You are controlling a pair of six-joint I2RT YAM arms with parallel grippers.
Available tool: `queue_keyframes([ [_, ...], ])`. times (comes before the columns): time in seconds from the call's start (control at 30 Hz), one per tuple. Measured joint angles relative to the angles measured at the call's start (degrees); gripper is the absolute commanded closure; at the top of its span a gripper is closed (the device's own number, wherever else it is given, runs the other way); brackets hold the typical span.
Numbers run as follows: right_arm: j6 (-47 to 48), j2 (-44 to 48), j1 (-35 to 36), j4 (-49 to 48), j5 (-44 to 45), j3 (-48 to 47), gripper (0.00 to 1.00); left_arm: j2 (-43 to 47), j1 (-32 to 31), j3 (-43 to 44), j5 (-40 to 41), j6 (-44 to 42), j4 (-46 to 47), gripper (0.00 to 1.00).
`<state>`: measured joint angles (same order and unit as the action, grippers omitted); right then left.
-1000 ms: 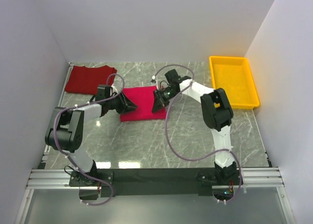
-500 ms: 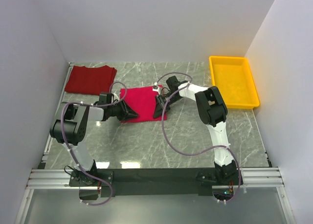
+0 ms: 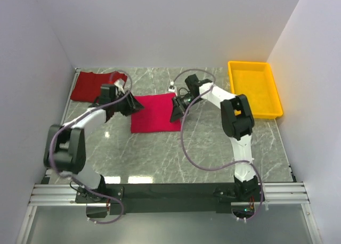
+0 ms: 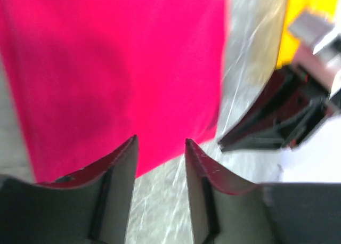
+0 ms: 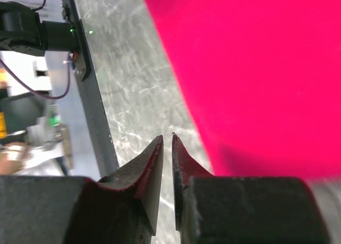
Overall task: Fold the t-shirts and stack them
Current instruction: Fold the tshirt, then neatly place the folded tshirt to the corner
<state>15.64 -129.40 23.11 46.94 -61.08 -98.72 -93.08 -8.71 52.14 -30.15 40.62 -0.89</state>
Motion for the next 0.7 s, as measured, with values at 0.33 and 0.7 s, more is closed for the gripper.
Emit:
queue_keyframes([
  [0.33, 1.57, 24.04, -1.97, -4.24, 15.02, 8.76, 0.49, 24.81, 1.81, -4.85, 19.23, -3.65, -5.29, 0.03],
  [0.7, 0.28, 30.16, -2.84, -11.30, 27.78, 18.93, 0.44, 15.28, 7.23, -11.50, 11.74, -0.98, -4.17, 0.09],
])
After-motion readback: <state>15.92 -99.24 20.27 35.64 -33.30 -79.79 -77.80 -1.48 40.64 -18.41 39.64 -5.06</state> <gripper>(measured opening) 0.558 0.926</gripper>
